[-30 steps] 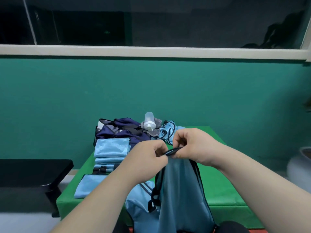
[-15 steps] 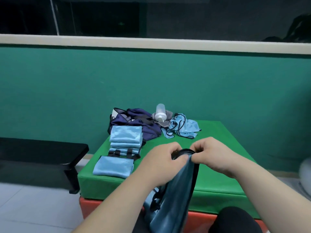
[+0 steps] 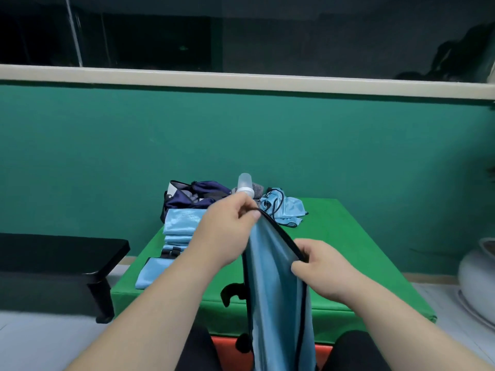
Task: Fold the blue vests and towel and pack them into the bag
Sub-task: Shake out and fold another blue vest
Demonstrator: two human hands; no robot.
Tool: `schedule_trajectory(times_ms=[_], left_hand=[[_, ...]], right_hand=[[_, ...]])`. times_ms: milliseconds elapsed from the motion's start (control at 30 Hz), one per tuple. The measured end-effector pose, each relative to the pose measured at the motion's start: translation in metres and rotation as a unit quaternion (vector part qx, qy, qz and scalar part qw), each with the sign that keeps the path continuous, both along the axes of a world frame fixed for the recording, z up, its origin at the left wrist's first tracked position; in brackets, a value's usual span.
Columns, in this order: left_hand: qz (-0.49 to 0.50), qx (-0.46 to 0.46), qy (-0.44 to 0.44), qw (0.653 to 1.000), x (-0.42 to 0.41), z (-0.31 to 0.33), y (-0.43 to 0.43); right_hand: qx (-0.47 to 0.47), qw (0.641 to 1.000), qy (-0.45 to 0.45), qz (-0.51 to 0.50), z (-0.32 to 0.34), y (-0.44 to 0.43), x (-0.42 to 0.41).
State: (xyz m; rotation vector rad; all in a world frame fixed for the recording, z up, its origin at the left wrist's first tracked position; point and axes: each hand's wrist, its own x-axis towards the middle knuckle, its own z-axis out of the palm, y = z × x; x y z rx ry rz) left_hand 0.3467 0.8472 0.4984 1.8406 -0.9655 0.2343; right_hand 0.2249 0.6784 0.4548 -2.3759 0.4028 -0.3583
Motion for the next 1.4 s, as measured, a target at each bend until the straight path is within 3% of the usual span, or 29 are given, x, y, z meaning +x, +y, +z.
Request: schedule_trajectory(times_ms=[167,333,767,1167,1400], left_hand=[[0.087,-0.026,-0.018,0.996,0.019,0.026,0.019],[0.138,-0.061,-0.01,0.989,0.04,0.042,0.035],[0.186,-0.001,-0.024,0.982,0.074,0.057,0.039],[0.194,0.055,0.026,0.979,0.104,0.05,0.036],[0.158,0.042,0.089,0.983,0.101,0.021,0.025]], right_hand=[[-0.05,0.998,-0.01,-0.039,-0.012,-0.005,-0.001],[-0.042,0.997,-0.006,-0.066,-0.011,-0.019,-0.004],[-0.074,0.988,0.064,-0.122,0.008,-0.074,-0.02],[0.167,0.984,-0.047,-0.04,0.028,-0.111,-0.051],[0.205,0.978,-0.037,-0.032,0.021,-0.108,-0.048]])
